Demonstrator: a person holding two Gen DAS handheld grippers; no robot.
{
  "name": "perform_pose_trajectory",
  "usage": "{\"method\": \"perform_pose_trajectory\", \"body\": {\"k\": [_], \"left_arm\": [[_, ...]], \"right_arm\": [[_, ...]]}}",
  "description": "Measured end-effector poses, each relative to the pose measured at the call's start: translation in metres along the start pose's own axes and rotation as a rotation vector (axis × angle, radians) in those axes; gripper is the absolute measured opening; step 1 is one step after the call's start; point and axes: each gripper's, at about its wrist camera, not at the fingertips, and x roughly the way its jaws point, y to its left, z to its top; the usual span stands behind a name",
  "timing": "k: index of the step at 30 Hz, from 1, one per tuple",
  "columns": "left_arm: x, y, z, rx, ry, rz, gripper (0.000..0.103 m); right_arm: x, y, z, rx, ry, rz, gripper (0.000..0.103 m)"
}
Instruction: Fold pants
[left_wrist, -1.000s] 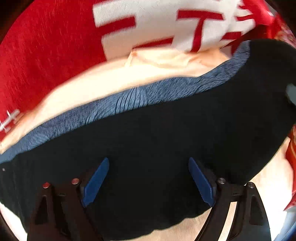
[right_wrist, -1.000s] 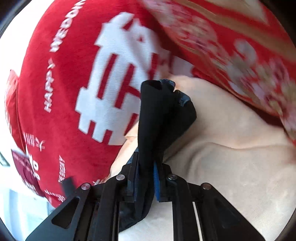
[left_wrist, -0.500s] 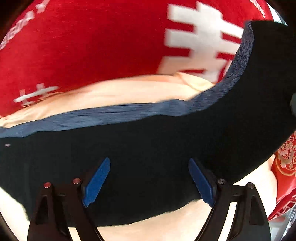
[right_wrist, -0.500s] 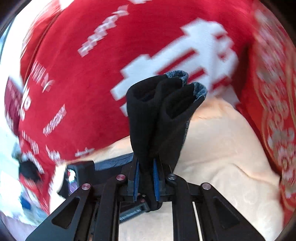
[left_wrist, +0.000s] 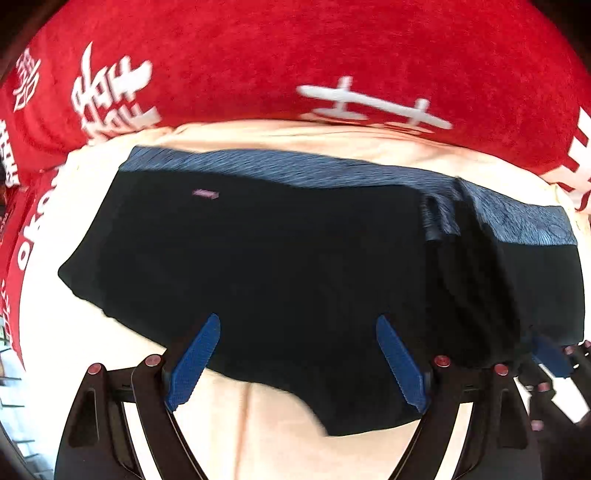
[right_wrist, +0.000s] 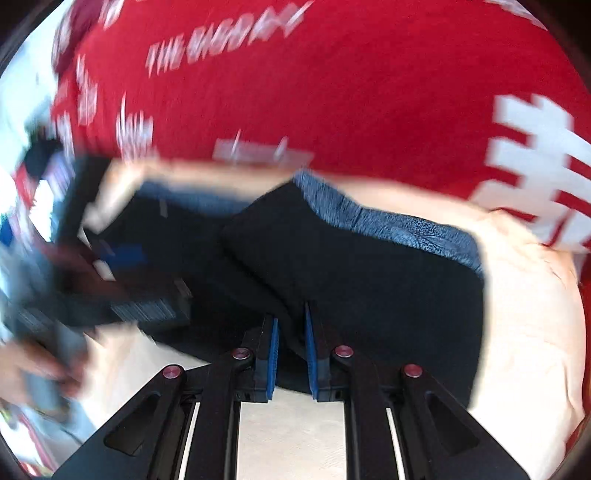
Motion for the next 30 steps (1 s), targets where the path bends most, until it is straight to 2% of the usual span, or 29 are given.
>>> {"method": "perform_pose_trajectory", "body": {"k": [2, 4, 6, 8, 9, 10, 12, 13, 15, 18, 19, 20, 21, 23, 27, 28, 29, 30], "left_arm": [[-0.001, 0.007, -0.001, 0.01, 0.008, -0.03, 0.088], [-0.003, 0.007, 0.002, 0.028, 0.017, -0.076, 0.088], [-0.004, -0.008, 0.012, 0.057, 0.036, -0.161, 0.088], [-0.011, -0.021, 0.019, 0.082, 0.057, -0.257, 0.088], [-0.013, -0.028, 0.023, 0.092, 0.071, -0.314, 0.088], [-0.015, -0.035, 0.025, 0.101, 0.085, -0.362, 0.088], [-0.013, -0.052, 0.032, 0.115, 0.119, -0.444, 0.088], [-0.01, -0.062, 0.035, 0.124, 0.14, -0.474, 0.088], [-0.007, -0.079, 0.04, 0.145, 0.156, -0.486, 0.088], [0.007, -0.101, 0.05, 0.196, 0.166, -0.471, 0.087], [0.009, -0.104, 0.05, 0.205, 0.172, -0.474, 0.083], [0.014, -0.106, 0.05, 0.212, 0.179, -0.478, 0.071], [0.021, -0.108, 0.051, 0.222, 0.199, -0.479, 0.067], [0.023, -0.113, 0.048, 0.231, 0.229, -0.479, 0.051], [0.023, -0.119, 0.043, 0.223, 0.225, -0.463, 0.048], [0.021, -0.12, 0.044, 0.204, 0.229, -0.472, 0.048], [0.019, -0.12, 0.045, 0.19, 0.227, -0.486, 0.041], [0.013, -0.12, 0.046, 0.183, 0.221, -0.502, 0.037]], "right_arm": [[0.014, 0.021, -0.009, -0.075, 0.032, -0.105, 0.019], [0.011, 0.035, -0.014, -0.156, 0.029, -0.201, 0.02], [0.001, 0.044, -0.014, -0.189, 0.044, -0.214, 0.024], [-0.012, 0.033, -0.012, -0.115, 0.055, -0.112, 0.026], [-0.021, 0.014, -0.011, 0.014, 0.064, -0.001, 0.026], [-0.027, -0.001, -0.013, 0.134, 0.064, 0.071, 0.026], [-0.032, -0.048, -0.022, 0.462, 0.046, 0.241, 0.026], [-0.029, -0.072, -0.032, 0.637, 0.033, 0.356, 0.026], [-0.019, -0.106, -0.053, 0.896, 0.0, 0.502, 0.026], [-0.002, -0.123, -0.067, 1.022, 0.026, 0.538, 0.026], [0.001, -0.125, -0.07, 1.038, 0.032, 0.546, 0.026], [0.004, -0.126, -0.072, 1.054, 0.035, 0.551, 0.026], [0.007, -0.127, -0.075, 1.075, 0.032, 0.561, 0.026], [0.013, -0.132, -0.082, 1.124, 0.034, 0.572, 0.026], [0.026, -0.141, -0.094, 1.266, -0.002, 0.638, 0.026], [0.028, -0.141, -0.094, 1.279, -0.006, 0.642, 0.021], [0.03, -0.143, -0.089, 1.276, -0.008, 0.643, 0.005], [0.03, -0.143, -0.083, 1.257, -0.004, 0.64, 0.003]]}}
